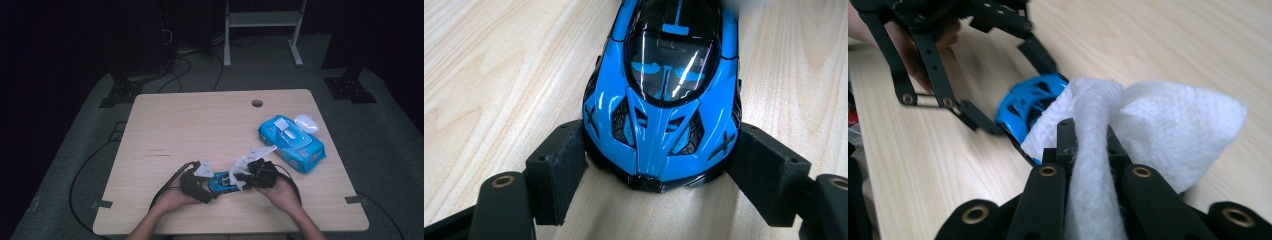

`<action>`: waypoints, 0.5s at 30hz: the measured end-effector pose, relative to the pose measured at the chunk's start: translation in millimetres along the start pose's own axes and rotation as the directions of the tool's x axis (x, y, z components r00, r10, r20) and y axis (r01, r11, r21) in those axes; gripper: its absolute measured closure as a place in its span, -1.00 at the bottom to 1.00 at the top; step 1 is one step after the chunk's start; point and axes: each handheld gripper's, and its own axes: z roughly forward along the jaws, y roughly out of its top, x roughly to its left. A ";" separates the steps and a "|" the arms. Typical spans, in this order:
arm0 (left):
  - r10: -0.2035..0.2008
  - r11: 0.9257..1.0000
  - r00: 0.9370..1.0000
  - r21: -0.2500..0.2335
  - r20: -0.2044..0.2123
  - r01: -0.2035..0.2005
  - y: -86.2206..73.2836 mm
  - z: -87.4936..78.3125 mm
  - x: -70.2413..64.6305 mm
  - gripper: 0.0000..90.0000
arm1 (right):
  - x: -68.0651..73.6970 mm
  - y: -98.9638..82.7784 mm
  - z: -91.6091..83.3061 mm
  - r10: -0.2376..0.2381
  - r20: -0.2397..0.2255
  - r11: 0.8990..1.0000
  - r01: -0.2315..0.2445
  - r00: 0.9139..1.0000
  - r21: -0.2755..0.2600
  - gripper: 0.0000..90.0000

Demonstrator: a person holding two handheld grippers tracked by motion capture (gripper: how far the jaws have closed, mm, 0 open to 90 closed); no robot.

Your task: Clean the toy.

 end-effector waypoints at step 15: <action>0.004 1.000 1.000 -0.001 0.000 -0.004 -0.6 -0.4 0.3 -0.44 | -21.1 -19.4 -8.7 0.016 0.040 0.995 -0.020 0.999 0.096 0.83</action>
